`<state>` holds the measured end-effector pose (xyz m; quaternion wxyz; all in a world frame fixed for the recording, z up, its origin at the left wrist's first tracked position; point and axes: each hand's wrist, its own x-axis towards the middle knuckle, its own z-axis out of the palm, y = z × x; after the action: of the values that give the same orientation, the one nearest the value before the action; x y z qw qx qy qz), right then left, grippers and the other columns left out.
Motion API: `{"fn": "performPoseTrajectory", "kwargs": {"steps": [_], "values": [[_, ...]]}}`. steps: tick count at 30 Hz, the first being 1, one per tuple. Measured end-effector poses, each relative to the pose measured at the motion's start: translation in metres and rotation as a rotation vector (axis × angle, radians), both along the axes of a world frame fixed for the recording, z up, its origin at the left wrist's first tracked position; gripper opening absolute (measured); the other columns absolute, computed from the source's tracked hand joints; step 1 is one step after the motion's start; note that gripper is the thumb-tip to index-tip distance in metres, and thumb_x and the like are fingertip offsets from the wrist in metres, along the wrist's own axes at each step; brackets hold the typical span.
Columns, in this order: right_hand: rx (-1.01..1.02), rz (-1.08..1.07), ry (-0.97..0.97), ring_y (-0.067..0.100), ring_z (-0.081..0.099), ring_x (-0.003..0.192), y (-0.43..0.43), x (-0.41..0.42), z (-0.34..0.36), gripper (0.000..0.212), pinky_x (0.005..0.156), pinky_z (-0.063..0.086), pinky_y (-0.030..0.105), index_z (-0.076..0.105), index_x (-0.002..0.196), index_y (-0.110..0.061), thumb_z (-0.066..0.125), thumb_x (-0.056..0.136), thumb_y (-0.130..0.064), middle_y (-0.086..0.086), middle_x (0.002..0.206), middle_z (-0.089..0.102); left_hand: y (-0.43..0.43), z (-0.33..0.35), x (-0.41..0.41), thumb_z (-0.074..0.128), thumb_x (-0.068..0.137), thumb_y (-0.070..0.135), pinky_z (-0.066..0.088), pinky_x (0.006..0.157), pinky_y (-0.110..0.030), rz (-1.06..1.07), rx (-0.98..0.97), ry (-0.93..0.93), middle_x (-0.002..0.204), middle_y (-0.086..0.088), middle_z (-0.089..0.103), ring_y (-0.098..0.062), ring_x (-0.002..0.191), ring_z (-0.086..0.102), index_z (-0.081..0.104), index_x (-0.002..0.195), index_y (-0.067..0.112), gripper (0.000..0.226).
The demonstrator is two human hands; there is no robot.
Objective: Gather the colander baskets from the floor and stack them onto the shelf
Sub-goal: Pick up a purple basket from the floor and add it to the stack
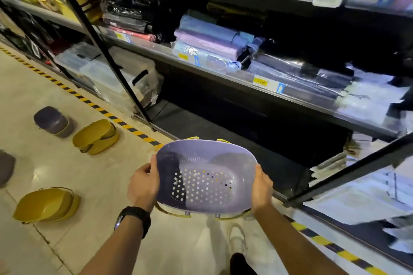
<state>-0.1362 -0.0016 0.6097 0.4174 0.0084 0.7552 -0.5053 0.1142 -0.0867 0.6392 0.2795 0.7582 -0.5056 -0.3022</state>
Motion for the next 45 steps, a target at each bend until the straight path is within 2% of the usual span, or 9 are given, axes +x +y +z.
{"fn": "performPoseTrajectory", "kwargs": {"steps": [6, 9, 12, 14, 17, 25, 30, 38, 45], "values": [[0.028, -0.013, 0.004, 0.020, 0.055, 0.083, -0.039, -0.019, -0.001, 0.043, 0.078, 0.037, 0.031, 0.062, 0.119, -0.009, 0.041, 0.103, -0.042, 0.006, 0.105, 0.066, -0.048, -0.014, -0.013, 0.044, 0.094, 0.068, 0.051, 0.072, -0.043, -0.028, 0.087, 0.070, 0.070, -0.009, 0.069, -0.030, 0.069, 0.059, 0.068, 0.072, 0.012, 0.065], [0.052, -0.045, 0.040, 0.013, 0.052, 0.069, -0.059, -0.023, -0.002, 0.038, 0.061, 0.039, 0.031, 0.063, 0.098, -0.006, 0.045, 0.102, -0.039, 0.002, 0.082, 0.061, -0.073, -0.024, -0.016, 0.044, 0.096, 0.064, 0.049, 0.069, -0.043, -0.026, 0.102, 0.065, 0.066, -0.009, 0.065, -0.031, 0.065, 0.055, 0.065, 0.067, 0.013, 0.062], [0.064, 0.007, 0.104, 0.027, 0.054, 0.074, -0.080, -0.017, -0.002, 0.046, 0.071, 0.046, 0.038, 0.060, 0.077, -0.001, 0.041, 0.104, -0.034, 0.014, 0.083, 0.059, -0.100, -0.032, -0.011, 0.041, 0.095, 0.068, 0.047, 0.064, -0.040, -0.036, 0.140, 0.080, 0.064, -0.012, 0.064, -0.031, 0.062, 0.052, 0.065, 0.066, 0.010, 0.069], [0.088, -0.013, 0.105, 0.028, 0.055, 0.087, -0.096, -0.007, -0.005, 0.043, 0.083, 0.046, 0.039, 0.065, 0.090, -0.004, 0.039, 0.104, -0.035, 0.012, 0.094, 0.059, -0.123, -0.039, -0.004, 0.039, 0.094, 0.069, 0.046, 0.062, -0.040, -0.065, 0.156, 0.070, 0.067, -0.017, 0.064, -0.032, 0.063, 0.050, 0.065, 0.068, 0.005, 0.074], [0.076, -0.108, 0.078, 0.027, 0.057, 0.087, -0.120, 0.017, -0.014, 0.031, 0.068, 0.039, 0.019, 0.063, 0.104, -0.009, 0.044, 0.104, -0.033, 0.005, 0.093, 0.057, -0.162, -0.048, 0.012, 0.040, 0.095, 0.068, 0.048, 0.064, -0.041, -0.124, 0.142, 0.075, 0.068, -0.018, 0.063, -0.033, 0.064, 0.050, 0.064, 0.068, 0.005, 0.072], [0.151, -0.276, 0.059, 0.037, 0.062, 0.102, -0.202, 0.120, -0.069, 0.027, 0.088, 0.049, 0.041, 0.068, 0.096, -0.009, 0.050, 0.102, -0.028, 0.014, 0.107, 0.070, -0.291, -0.114, 0.078, 0.036, 0.100, 0.059, 0.047, 0.071, -0.041, -0.382, 0.202, -0.017, 0.088, -0.019, 0.071, -0.042, 0.081, 0.060, 0.069, 0.080, 0.014, 0.059], [0.230, -0.435, -0.034, 0.038, 0.060, 0.114, -0.228, 0.162, -0.147, 0.037, 0.106, 0.044, 0.049, 0.068, 0.114, 0.000, 0.050, 0.102, -0.030, 0.019, 0.119, 0.068, -0.334, -0.195, 0.099, 0.039, 0.100, 0.058, 0.038, 0.073, -0.036, -0.403, 0.224, -0.066, 0.100, -0.018, 0.073, -0.036, 0.081, 0.056, 0.072, 0.093, 0.019, 0.051], [0.179, -0.527, -0.085, 0.036, 0.065, 0.104, -0.235, 0.155, -0.341, 0.036, 0.094, 0.053, 0.045, 0.068, 0.116, 0.000, 0.051, 0.101, -0.028, 0.016, 0.111, 0.071, -0.360, -0.373, 0.084, 0.042, 0.100, 0.057, 0.039, 0.073, -0.033, -0.503, 0.328, -0.031, 0.086, -0.006, 0.067, -0.032, 0.080, 0.058, 0.068, 0.084, 0.021, 0.047], [0.162, -0.506, -0.077, 0.029, 0.067, 0.095, -0.246, 0.123, -0.496, 0.028, 0.088, 0.055, 0.041, 0.071, 0.090, -0.015, 0.053, 0.099, -0.035, 0.009, 0.102, 0.074, -0.365, -0.538, 0.056, 0.029, 0.105, 0.053, 0.037, 0.076, -0.037, -0.590, 0.321, -0.096, 0.092, -0.006, 0.063, -0.030, 0.085, 0.054, 0.068, 0.099, 0.013, 0.057]]}}
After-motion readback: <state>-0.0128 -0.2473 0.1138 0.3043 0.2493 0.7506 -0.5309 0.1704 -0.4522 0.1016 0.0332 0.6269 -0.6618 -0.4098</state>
